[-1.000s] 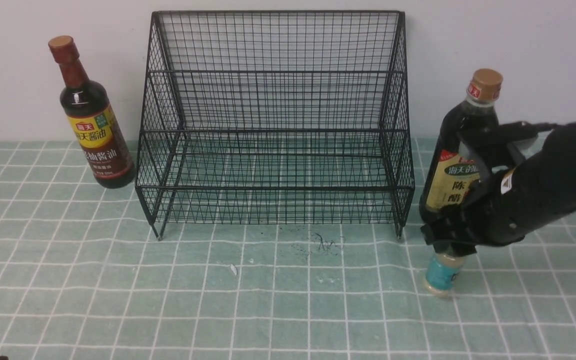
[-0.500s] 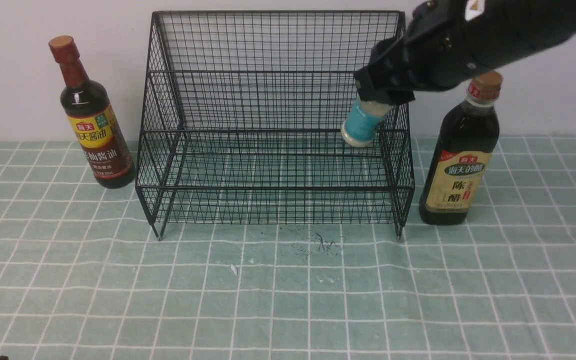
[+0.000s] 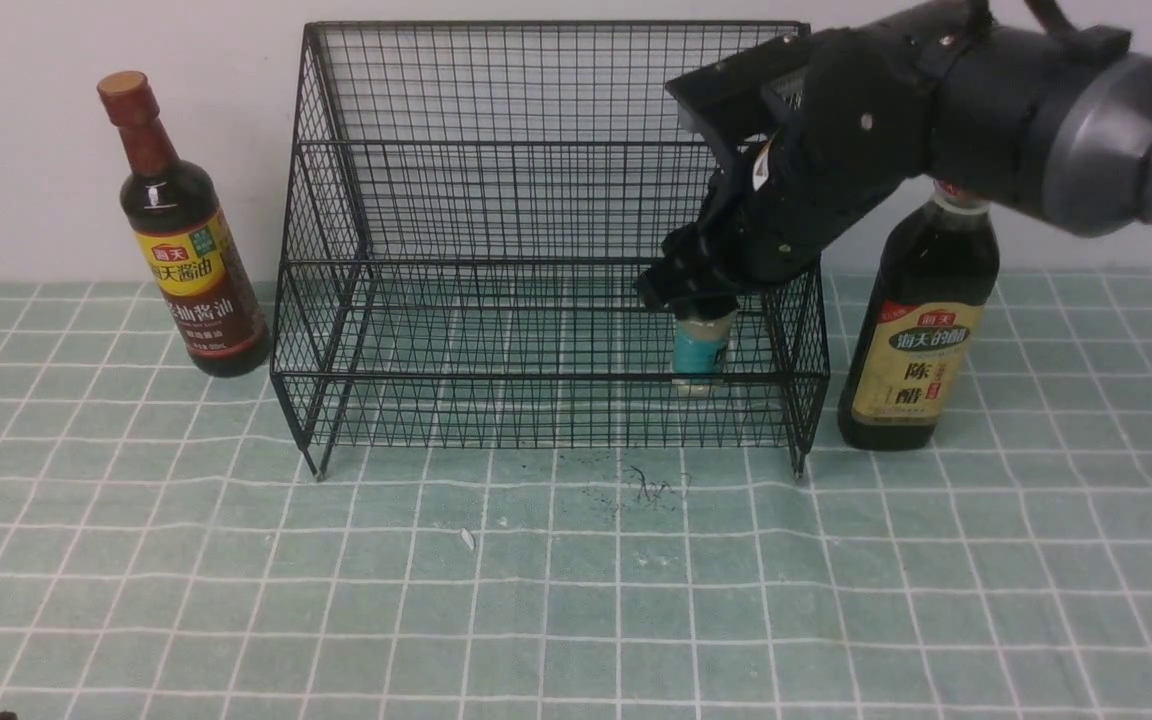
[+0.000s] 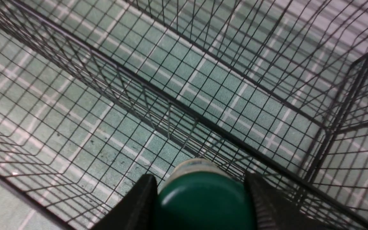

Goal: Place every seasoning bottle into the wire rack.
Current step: Use the right arm to put the condiment bottle back on the shelf

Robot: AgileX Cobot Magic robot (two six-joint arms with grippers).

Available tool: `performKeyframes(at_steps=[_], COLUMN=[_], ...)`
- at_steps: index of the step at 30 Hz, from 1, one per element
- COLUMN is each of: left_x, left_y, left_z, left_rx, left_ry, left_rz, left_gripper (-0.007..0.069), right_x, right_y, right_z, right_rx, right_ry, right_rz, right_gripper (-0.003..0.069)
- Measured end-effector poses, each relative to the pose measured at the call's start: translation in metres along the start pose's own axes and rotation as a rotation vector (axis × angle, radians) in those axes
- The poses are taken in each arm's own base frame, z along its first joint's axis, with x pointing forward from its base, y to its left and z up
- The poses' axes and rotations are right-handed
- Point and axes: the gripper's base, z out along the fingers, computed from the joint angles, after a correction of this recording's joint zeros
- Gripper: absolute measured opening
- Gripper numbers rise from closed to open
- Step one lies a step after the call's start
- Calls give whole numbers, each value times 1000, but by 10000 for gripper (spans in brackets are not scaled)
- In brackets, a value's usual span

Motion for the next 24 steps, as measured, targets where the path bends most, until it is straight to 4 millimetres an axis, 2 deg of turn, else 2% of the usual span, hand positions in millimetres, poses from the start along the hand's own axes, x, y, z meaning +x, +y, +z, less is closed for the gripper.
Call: performKeyframes(at_steps=[6, 9, 17, 19, 23, 24], left_x=[0, 0, 0, 0, 0, 0], left_y=[0, 0, 0, 0, 0, 0], left_z=[0, 0, 0, 0, 0, 0], left_rx=[0, 0, 0, 0, 0, 0], left_ry=[0, 0, 0, 0, 0, 0], left_rz=[0, 0, 0, 0, 0, 0], left_gripper=[-6, -6, -6, -6, -6, -6], right_x=[5, 5, 5, 3, -6, -12], right_y=[1, 1, 1, 1, 0, -2], right_z=[19, 19, 18, 10, -23, -49], right_rx=[-2, -2, -1, 1, 7, 17], right_ry=[33, 31, 38, 19, -52, -106], right_rz=[-2, -2, -4, -4, -5, -11], right_gripper=[317, 323, 452, 456, 456, 456])
